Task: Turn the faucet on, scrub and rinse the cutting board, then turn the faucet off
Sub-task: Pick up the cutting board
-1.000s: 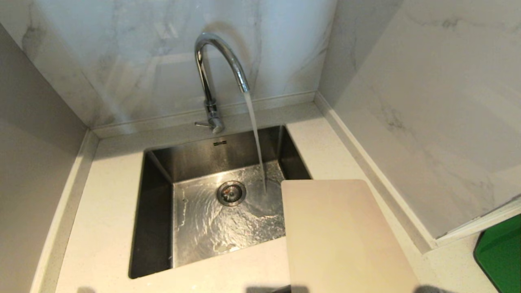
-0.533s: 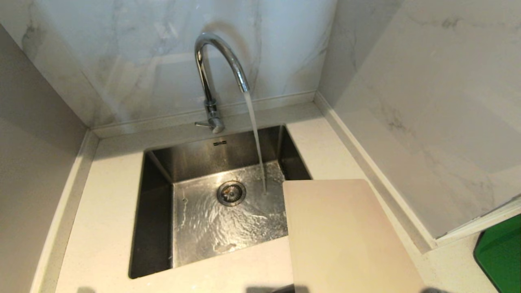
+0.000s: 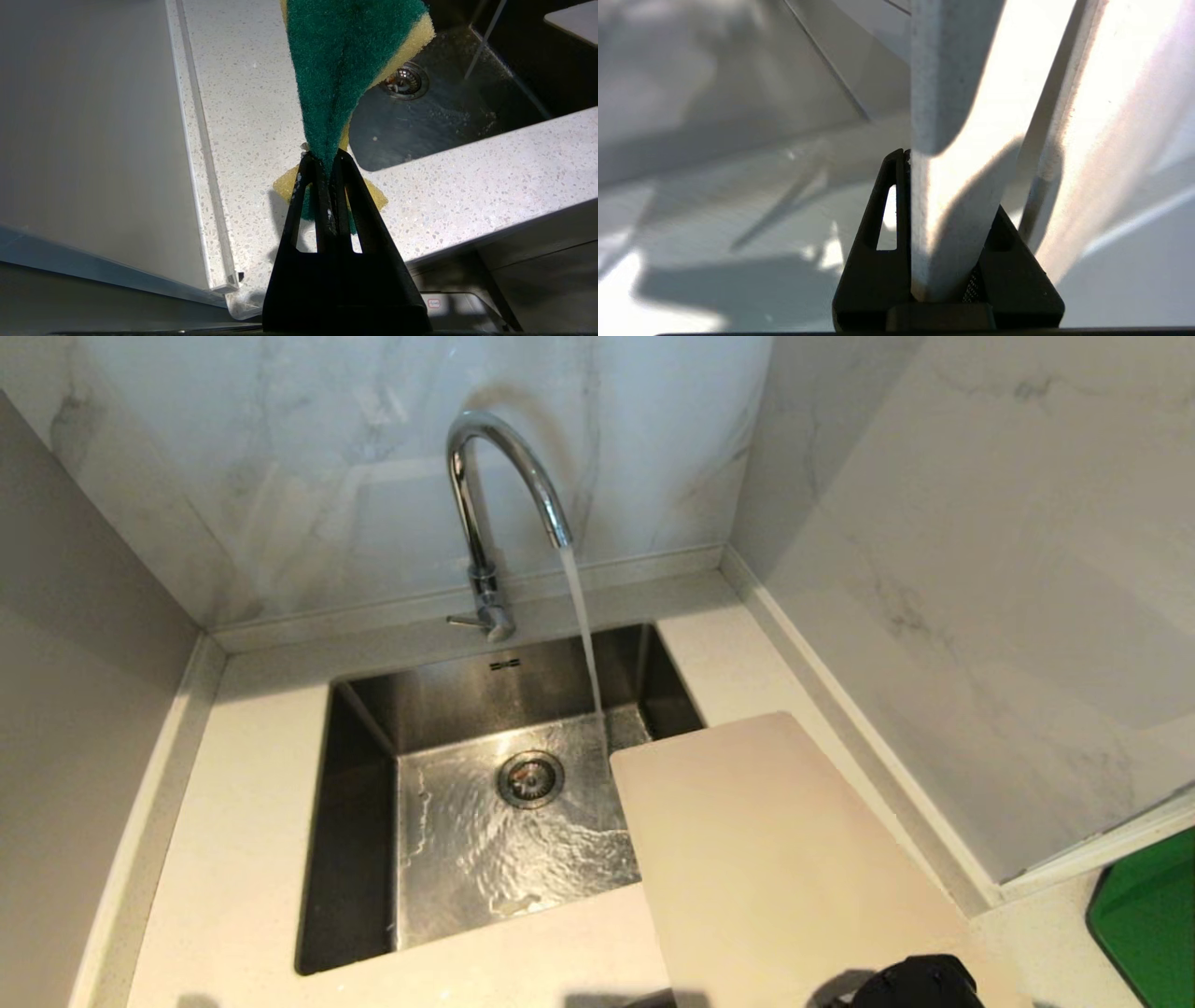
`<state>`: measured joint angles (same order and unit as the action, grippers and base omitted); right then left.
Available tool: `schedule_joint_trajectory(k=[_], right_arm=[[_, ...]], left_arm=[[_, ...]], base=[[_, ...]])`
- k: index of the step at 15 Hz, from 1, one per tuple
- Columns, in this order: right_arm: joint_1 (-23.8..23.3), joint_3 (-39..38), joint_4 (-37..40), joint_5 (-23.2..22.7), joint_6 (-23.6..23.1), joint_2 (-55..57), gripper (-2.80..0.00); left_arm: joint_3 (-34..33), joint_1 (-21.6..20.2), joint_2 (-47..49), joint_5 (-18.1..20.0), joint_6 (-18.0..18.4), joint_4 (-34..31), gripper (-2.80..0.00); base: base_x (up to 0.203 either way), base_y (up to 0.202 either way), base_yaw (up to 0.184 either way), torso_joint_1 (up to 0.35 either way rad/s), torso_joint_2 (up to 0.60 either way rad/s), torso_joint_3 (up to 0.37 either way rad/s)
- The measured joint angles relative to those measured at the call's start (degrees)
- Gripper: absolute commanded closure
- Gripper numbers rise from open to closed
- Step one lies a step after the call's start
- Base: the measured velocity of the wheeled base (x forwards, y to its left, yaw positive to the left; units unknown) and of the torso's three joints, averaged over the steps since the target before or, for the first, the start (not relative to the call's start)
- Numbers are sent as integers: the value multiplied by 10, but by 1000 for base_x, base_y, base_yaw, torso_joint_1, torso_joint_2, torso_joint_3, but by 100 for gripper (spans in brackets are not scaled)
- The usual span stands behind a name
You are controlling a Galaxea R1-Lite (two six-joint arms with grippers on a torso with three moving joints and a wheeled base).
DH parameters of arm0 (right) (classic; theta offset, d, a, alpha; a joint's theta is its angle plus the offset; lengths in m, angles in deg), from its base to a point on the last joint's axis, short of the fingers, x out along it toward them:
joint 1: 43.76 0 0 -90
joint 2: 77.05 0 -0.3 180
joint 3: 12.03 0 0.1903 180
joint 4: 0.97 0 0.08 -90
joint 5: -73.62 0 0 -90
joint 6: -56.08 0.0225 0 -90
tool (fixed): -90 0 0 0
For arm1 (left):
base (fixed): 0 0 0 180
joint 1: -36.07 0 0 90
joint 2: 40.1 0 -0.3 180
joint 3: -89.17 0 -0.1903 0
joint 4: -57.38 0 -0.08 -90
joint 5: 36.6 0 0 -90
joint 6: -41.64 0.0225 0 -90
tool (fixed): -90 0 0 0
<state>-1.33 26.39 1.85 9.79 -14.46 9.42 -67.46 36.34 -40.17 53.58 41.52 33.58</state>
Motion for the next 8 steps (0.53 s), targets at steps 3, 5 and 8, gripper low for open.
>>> schedule_joint_trajectory(k=[3, 5, 8], right_arm=[[-12, 96, 161, -7, -14, -46, 0], [-15, 124, 209, -10, -25, -69, 0], [-16, 151, 215, -11, -83, -93, 0]], left_arm=[[0, 0, 0, 0, 0, 0, 0], [0, 0, 0, 0, 0, 0, 0], [0, 0, 0, 0, 0, 0, 0]], base=[[0, 0, 0, 0, 0, 0], [0, 0, 0, 0, 0, 0], [0, 0, 0, 0, 0, 0]])
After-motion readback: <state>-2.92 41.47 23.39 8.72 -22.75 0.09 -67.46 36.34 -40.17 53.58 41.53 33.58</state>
